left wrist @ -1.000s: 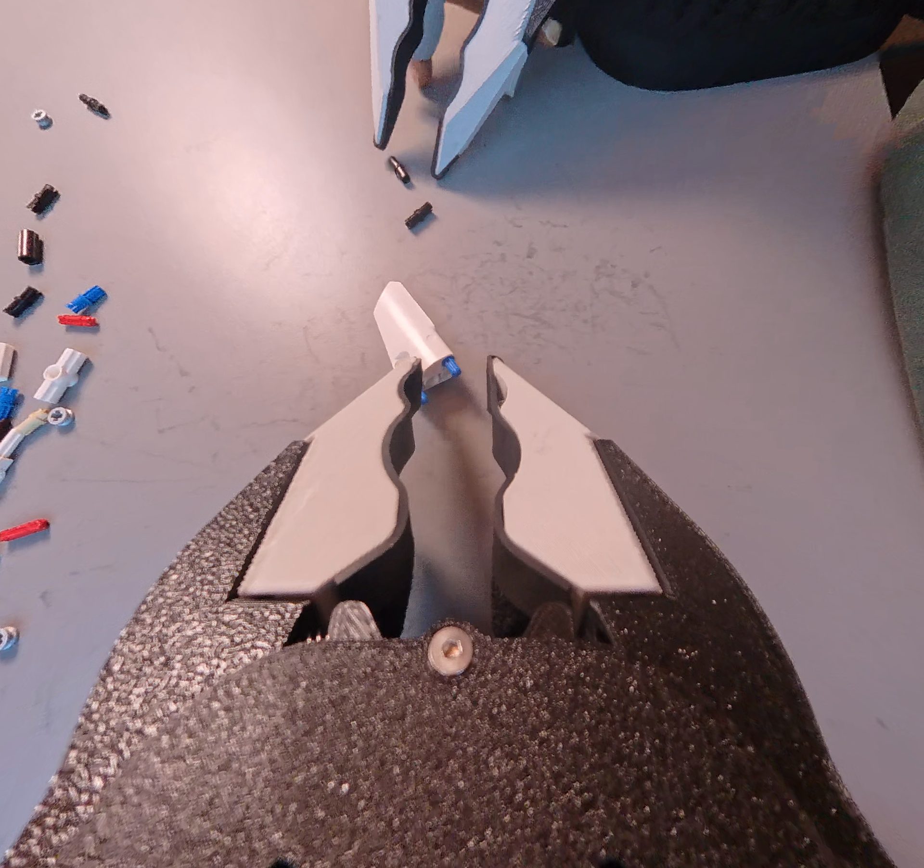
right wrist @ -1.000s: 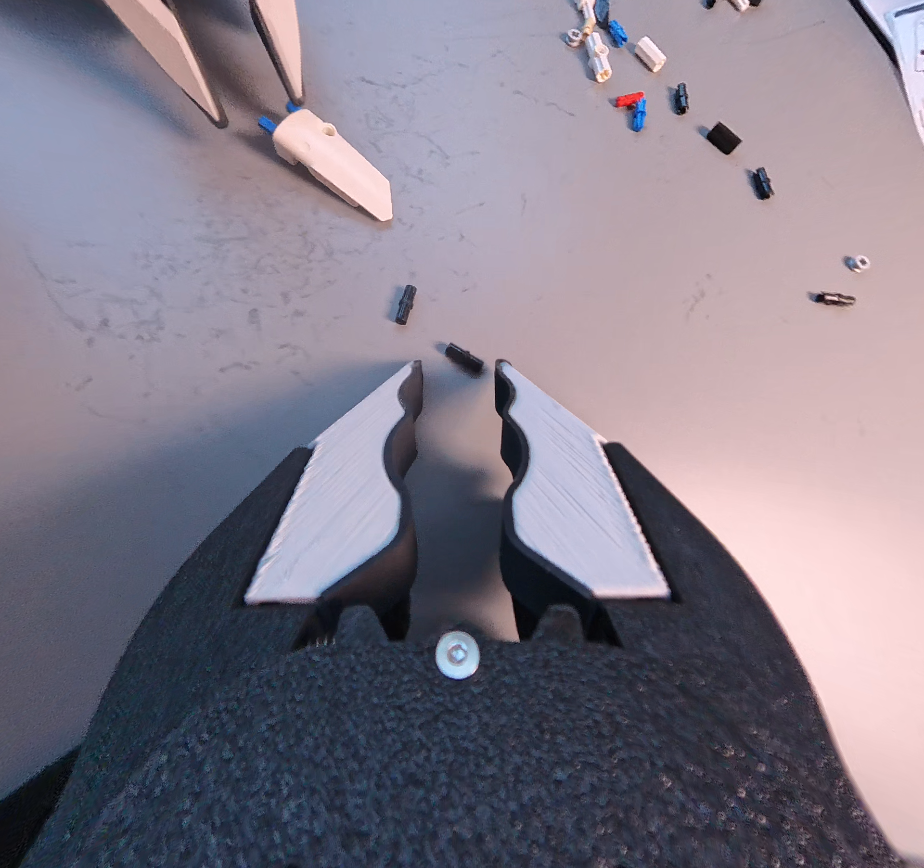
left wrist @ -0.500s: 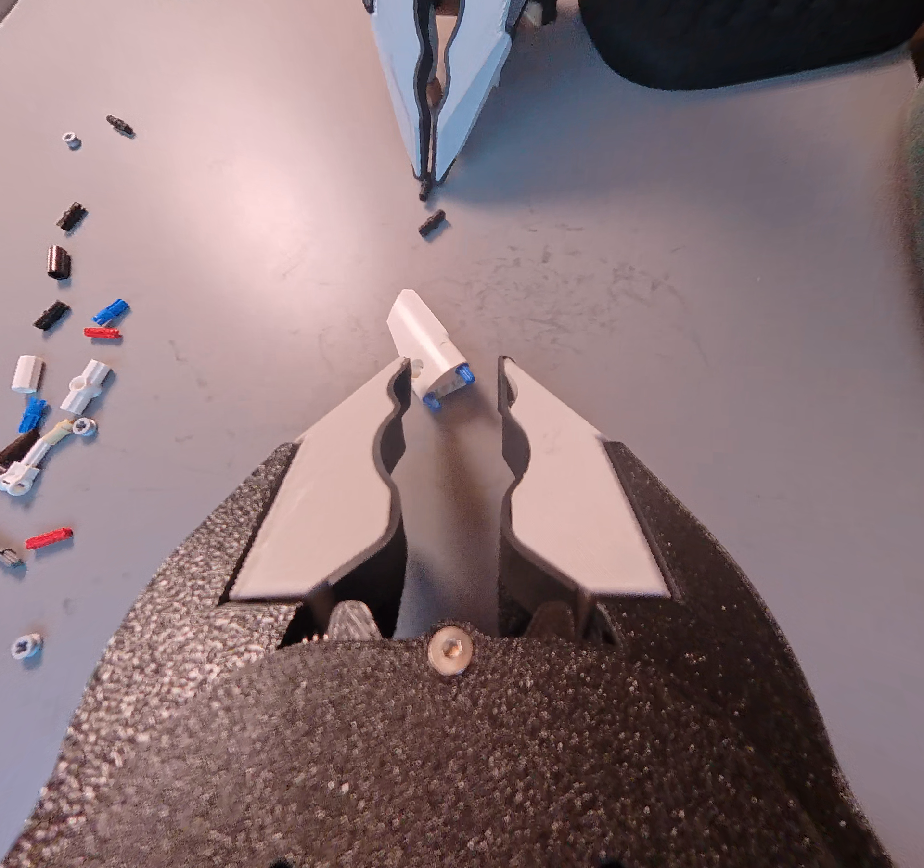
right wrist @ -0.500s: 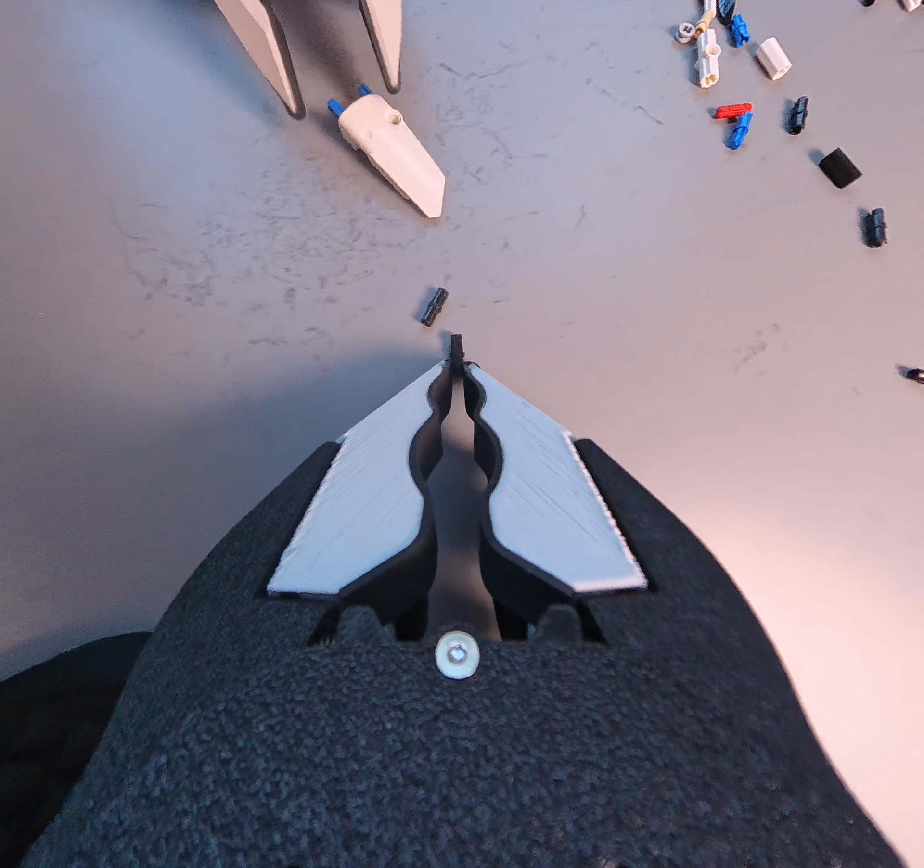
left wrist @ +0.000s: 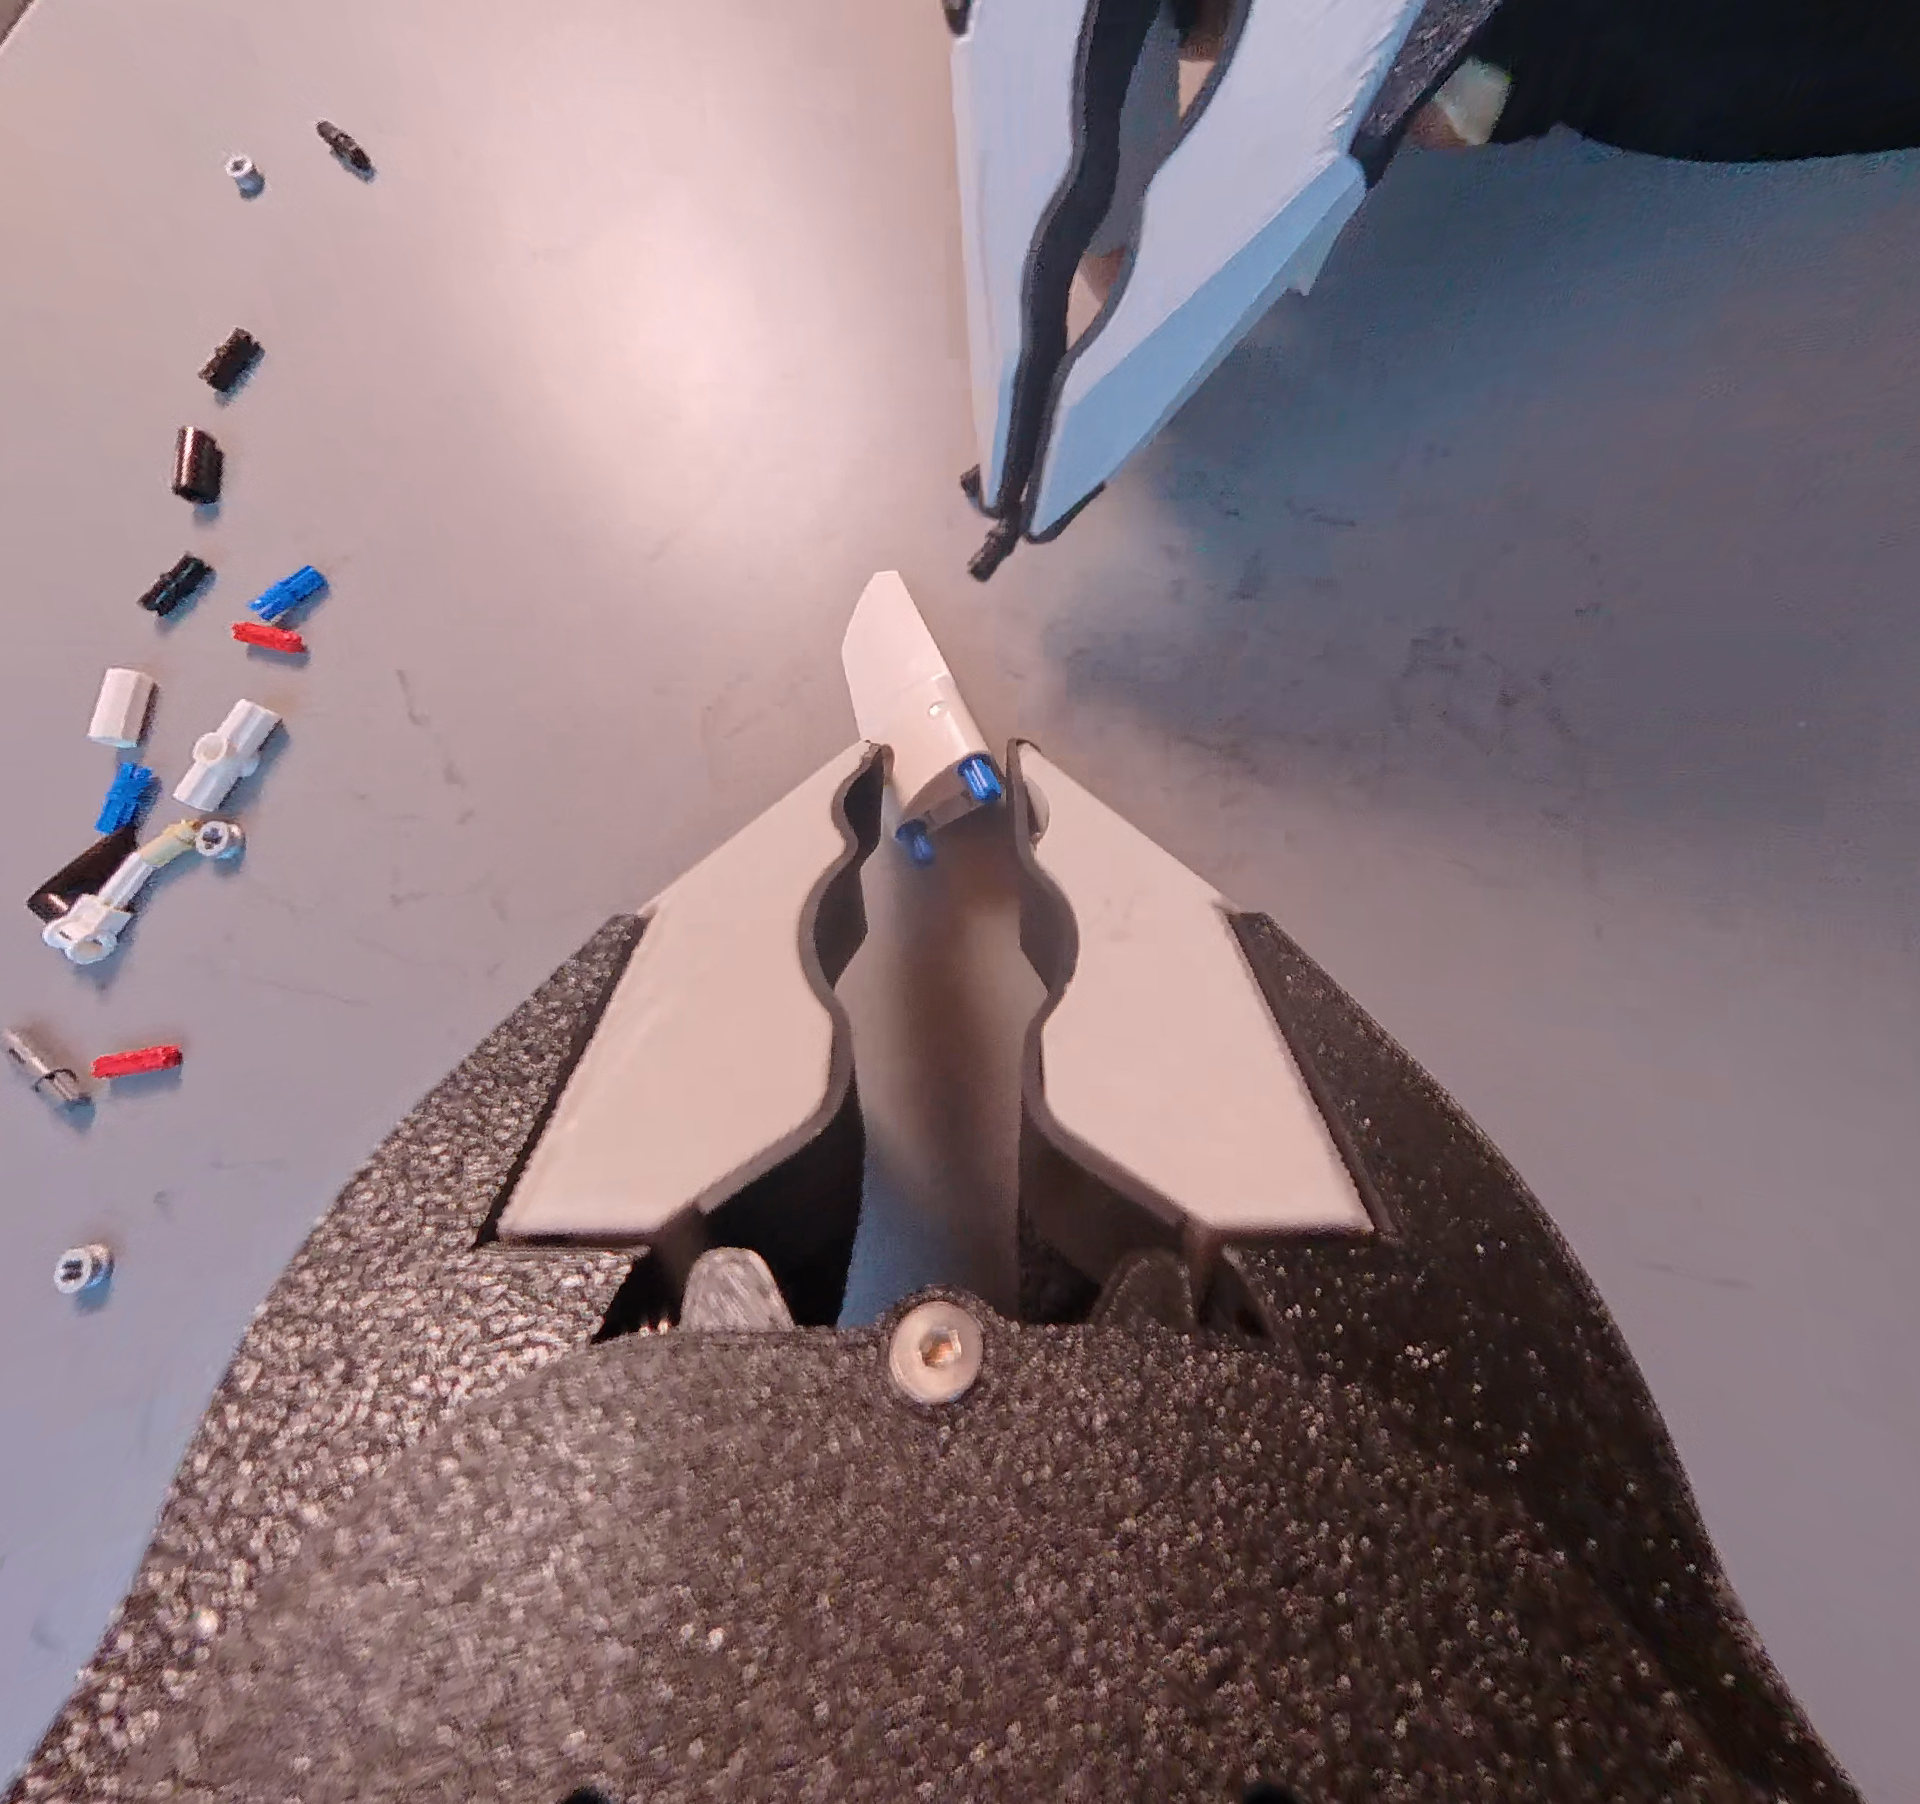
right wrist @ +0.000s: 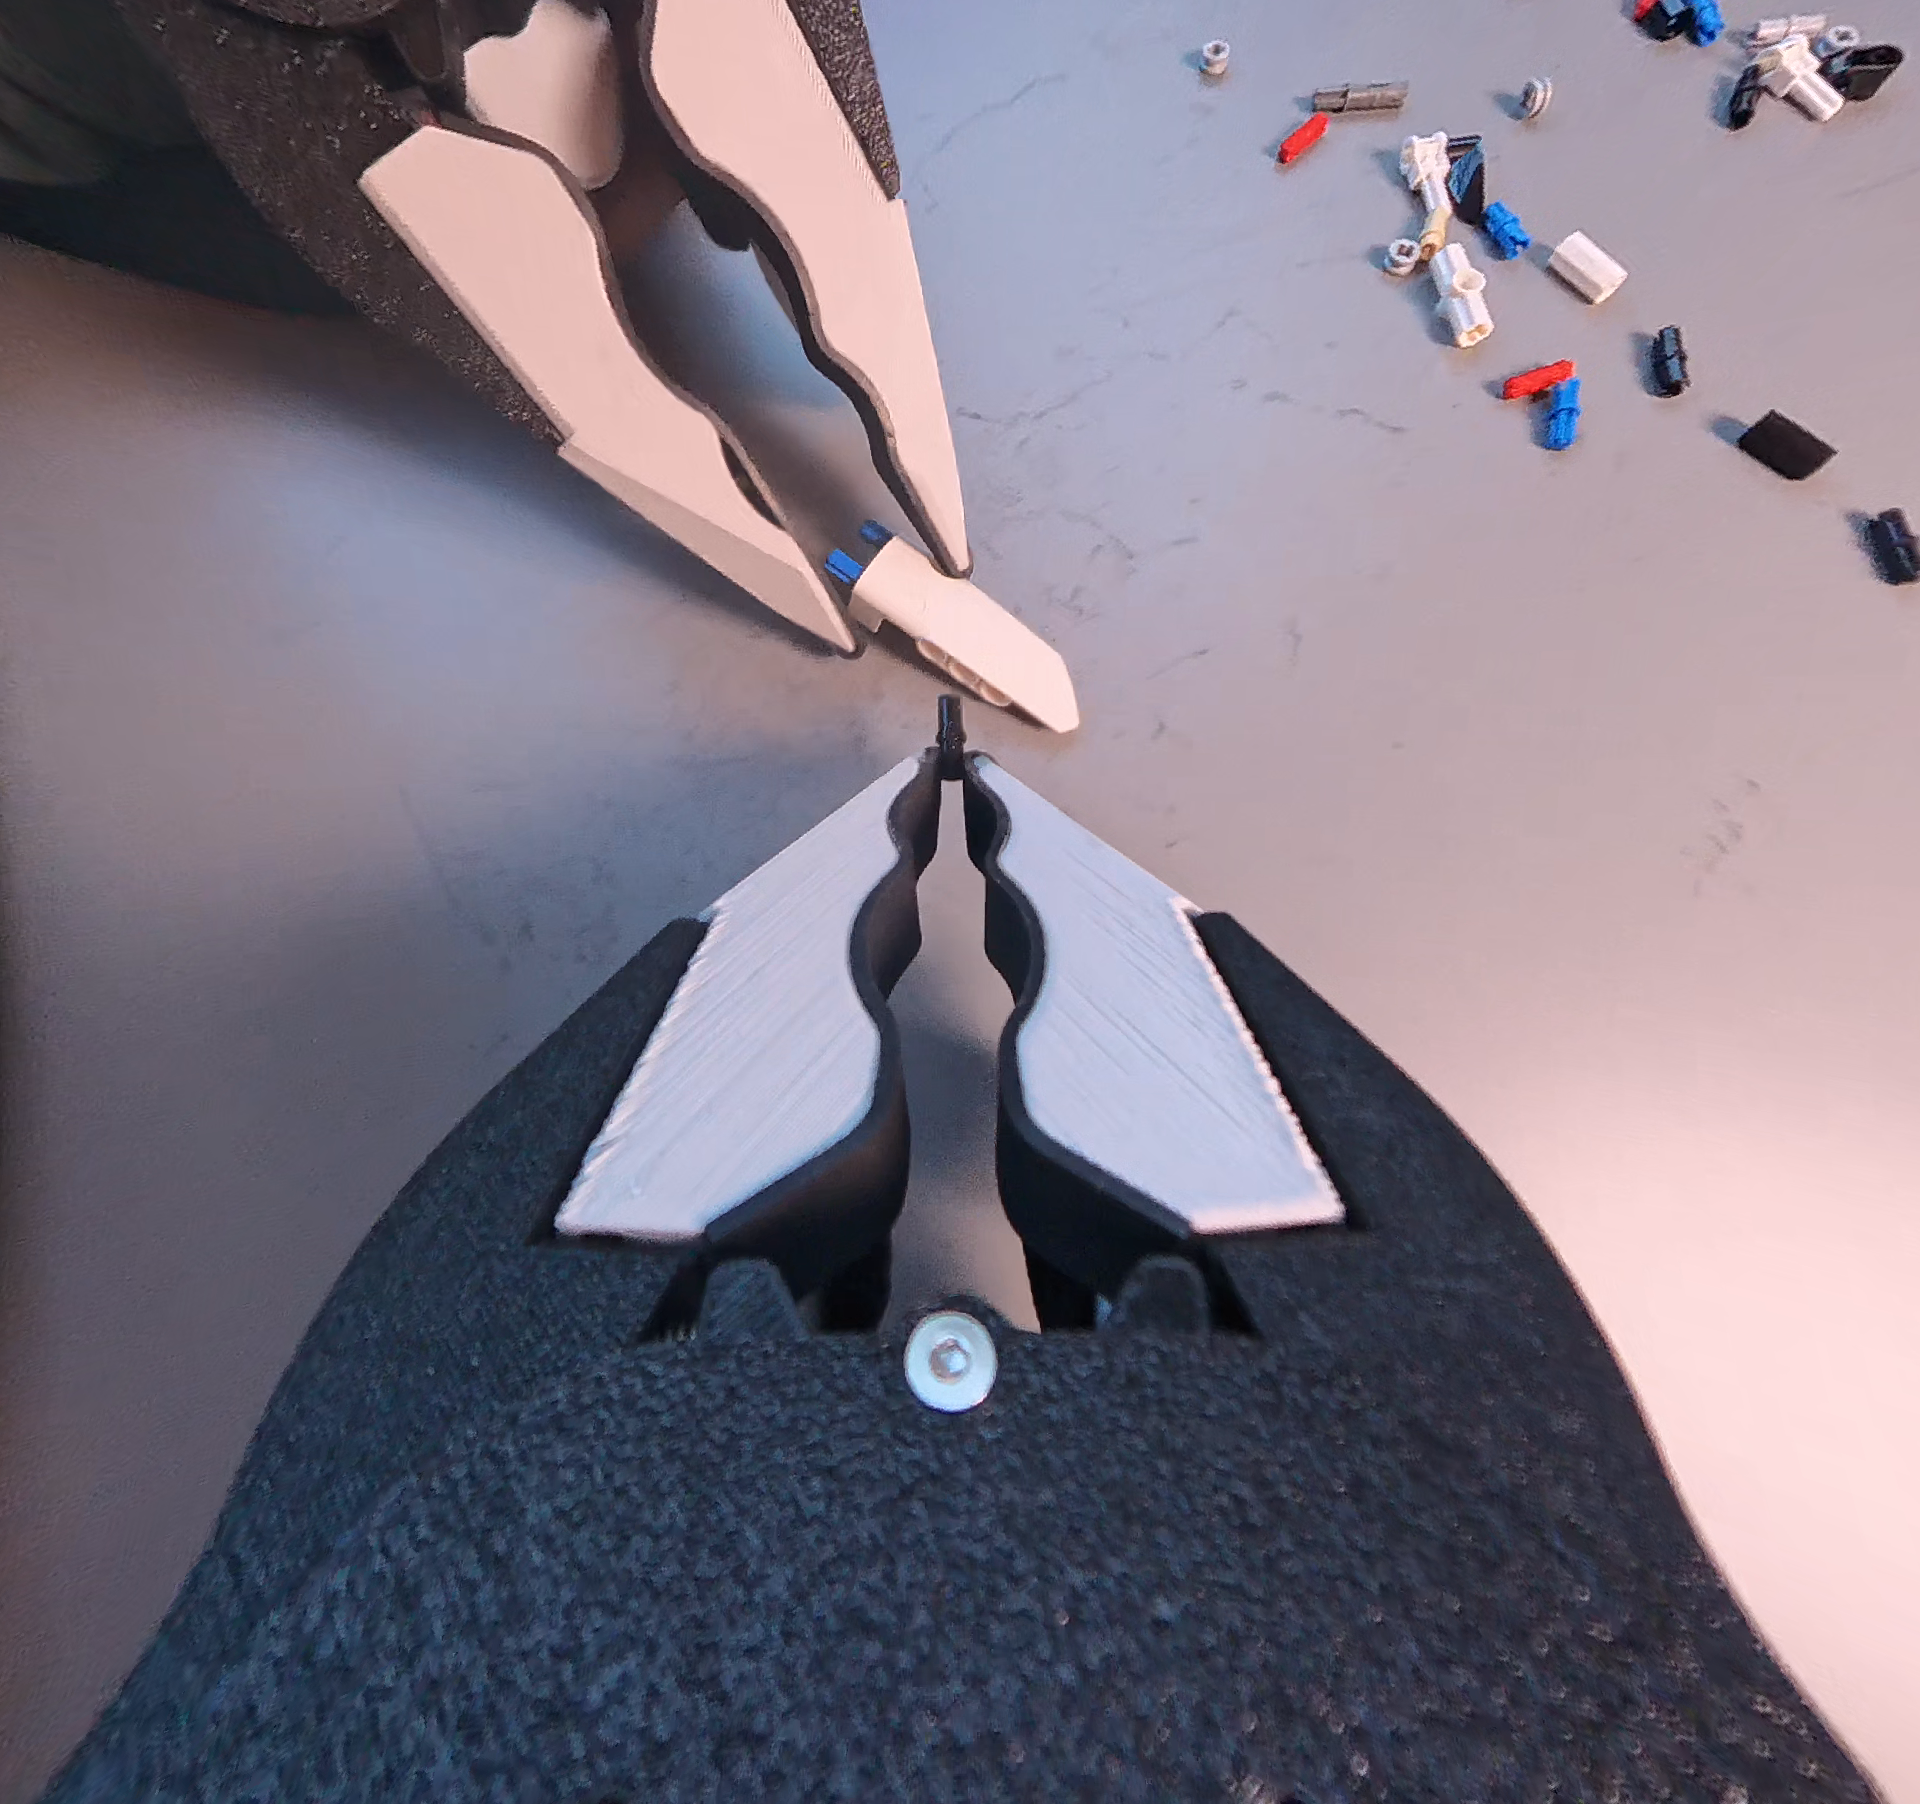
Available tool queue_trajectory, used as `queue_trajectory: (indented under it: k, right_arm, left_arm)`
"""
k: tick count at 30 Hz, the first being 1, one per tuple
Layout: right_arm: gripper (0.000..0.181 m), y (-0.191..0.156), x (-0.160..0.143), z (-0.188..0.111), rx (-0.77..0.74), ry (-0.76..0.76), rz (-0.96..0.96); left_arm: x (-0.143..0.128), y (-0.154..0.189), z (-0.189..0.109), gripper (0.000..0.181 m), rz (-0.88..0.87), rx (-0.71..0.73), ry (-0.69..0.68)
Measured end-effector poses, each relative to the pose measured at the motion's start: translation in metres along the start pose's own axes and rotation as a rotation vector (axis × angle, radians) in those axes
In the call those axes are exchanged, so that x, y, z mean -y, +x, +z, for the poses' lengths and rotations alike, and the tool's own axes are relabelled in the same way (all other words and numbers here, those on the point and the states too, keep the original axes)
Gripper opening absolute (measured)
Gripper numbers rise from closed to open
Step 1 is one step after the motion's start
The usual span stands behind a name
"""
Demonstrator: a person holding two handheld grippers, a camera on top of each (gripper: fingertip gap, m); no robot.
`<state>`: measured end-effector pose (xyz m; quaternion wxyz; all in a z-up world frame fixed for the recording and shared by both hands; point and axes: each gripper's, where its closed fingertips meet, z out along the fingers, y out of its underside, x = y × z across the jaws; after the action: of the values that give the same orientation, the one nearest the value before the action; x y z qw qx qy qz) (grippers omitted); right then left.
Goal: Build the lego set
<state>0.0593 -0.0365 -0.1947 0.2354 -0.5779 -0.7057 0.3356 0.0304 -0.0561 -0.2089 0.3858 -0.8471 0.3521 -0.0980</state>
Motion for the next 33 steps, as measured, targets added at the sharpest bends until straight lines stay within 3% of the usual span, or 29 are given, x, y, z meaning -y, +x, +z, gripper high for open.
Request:
queue_trajectory:
  k: [4, 10, 14, 24, 33]
  right_arm:
    - [0.003, -0.010, 0.008, -0.002, 0.031, 0.052, -0.039]
    - [0.003, -0.040, 0.036, -0.020, 0.052, 0.224, -0.230]
    - [0.003, -0.043, 0.043, -0.029, 0.027, 0.291, -0.286]
    - [0.004, -0.056, 0.065, -0.054, -0.013, 0.477, -0.416]
    - [0.005, -0.060, 0.068, -0.055, -0.070, 0.488, -0.504]
  left_arm:
    - [0.013, 0.011, -0.006, 0.035, 0.004, -0.050, 0.063]
    - [0.053, 0.033, -0.035, 0.018, -0.193, -0.344, 0.315]
    - [0.059, 0.038, -0.043, 0.005, -0.214, -0.407, 0.359]
    - [0.080, 0.045, -0.069, 0.004, -0.416, -0.672, 0.499]
    - [0.083, 0.049, -0.074, 0.004, -0.535, -0.828, 0.510]
